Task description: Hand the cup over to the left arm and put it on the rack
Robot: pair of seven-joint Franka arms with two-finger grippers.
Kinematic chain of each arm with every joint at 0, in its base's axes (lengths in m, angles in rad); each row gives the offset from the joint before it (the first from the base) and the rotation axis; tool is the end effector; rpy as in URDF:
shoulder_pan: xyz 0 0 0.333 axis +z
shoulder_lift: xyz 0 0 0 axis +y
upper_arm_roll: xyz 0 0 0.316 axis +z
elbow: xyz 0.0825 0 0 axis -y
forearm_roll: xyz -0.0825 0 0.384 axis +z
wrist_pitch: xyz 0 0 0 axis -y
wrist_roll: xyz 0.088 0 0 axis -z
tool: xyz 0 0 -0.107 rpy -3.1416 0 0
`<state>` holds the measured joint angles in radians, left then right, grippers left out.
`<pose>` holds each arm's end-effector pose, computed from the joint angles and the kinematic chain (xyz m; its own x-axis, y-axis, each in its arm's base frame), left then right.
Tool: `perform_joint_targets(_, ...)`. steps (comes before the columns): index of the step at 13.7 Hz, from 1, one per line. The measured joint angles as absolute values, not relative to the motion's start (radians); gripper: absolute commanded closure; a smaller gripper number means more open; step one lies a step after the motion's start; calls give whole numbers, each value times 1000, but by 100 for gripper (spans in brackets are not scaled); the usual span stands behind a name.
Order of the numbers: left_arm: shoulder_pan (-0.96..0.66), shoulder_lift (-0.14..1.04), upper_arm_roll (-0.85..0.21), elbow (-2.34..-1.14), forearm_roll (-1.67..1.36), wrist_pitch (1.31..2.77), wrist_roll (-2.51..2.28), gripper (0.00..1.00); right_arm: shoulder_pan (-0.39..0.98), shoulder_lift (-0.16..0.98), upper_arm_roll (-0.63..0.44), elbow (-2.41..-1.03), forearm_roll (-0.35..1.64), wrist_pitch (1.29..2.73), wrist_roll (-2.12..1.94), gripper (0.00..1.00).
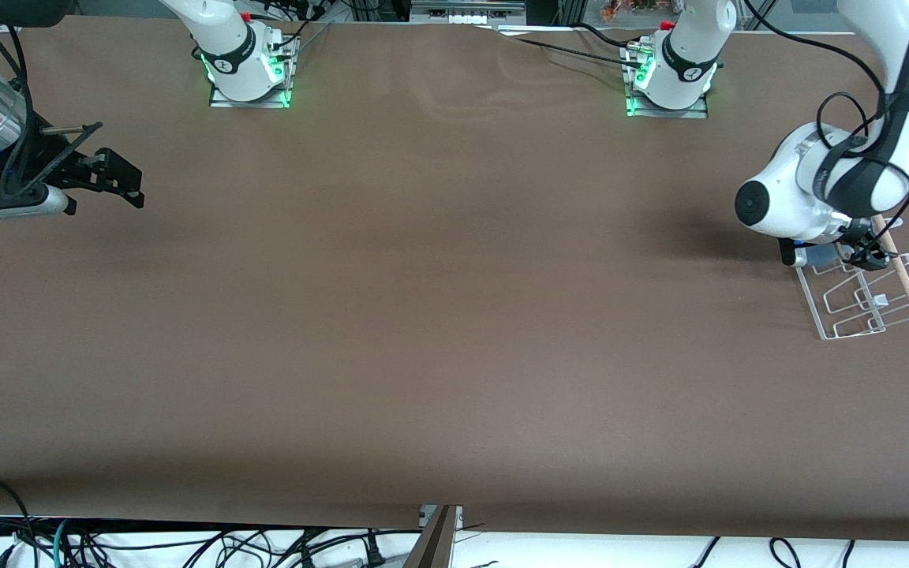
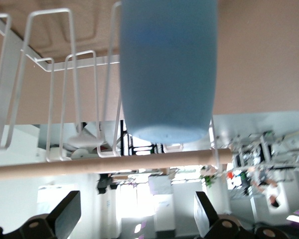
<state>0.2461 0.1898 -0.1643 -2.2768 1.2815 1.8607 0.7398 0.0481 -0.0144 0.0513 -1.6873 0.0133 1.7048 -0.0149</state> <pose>0.4918 0.1144 0.2750 0.0230 -0.4224 -0.9061 -0.9936 -0.1097 0.0259 0.5568 0.0570 0.5889 0.9932 0.1123 0.0320 0.1127 -0.9936 -0.0120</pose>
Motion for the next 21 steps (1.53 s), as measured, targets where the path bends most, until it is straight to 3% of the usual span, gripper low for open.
perform_joint_targets(4,235,126,-171,-2100,950,1786,743,0,46,-14,48,-1687,13,1691,-15,1)
perform_joint_targets(12,172,116,-174,-1739,430,1619,678,0,46,-23,49,-1679,13,1630,-15,1)
perform_joint_targets(21,113,115,-174,-1530,98,1496,236,0,46,-22,49,-1677,13,1623,-15,1)
